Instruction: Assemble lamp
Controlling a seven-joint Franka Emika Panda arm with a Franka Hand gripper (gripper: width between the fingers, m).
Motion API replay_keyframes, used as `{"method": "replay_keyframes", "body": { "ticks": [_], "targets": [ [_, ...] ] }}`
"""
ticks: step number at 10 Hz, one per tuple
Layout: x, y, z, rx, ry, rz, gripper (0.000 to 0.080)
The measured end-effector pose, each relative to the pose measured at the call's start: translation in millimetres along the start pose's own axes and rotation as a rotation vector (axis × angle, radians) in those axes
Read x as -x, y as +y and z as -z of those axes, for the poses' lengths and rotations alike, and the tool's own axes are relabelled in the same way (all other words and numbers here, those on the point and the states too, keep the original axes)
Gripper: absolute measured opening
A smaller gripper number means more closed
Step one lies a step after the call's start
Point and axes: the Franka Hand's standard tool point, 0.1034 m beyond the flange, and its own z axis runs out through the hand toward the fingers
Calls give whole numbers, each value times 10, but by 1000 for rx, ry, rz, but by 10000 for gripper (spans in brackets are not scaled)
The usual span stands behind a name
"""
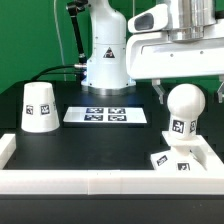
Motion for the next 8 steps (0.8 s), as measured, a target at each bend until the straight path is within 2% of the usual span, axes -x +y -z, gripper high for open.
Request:
{"method": "replay_keyframes", "body": {
  "ticks": [3, 8],
  "targets": [
    [-9, 18, -3, 5, 1, 236, 699],
    [-70, 46, 3, 67, 19, 761, 699]
  ]
}}
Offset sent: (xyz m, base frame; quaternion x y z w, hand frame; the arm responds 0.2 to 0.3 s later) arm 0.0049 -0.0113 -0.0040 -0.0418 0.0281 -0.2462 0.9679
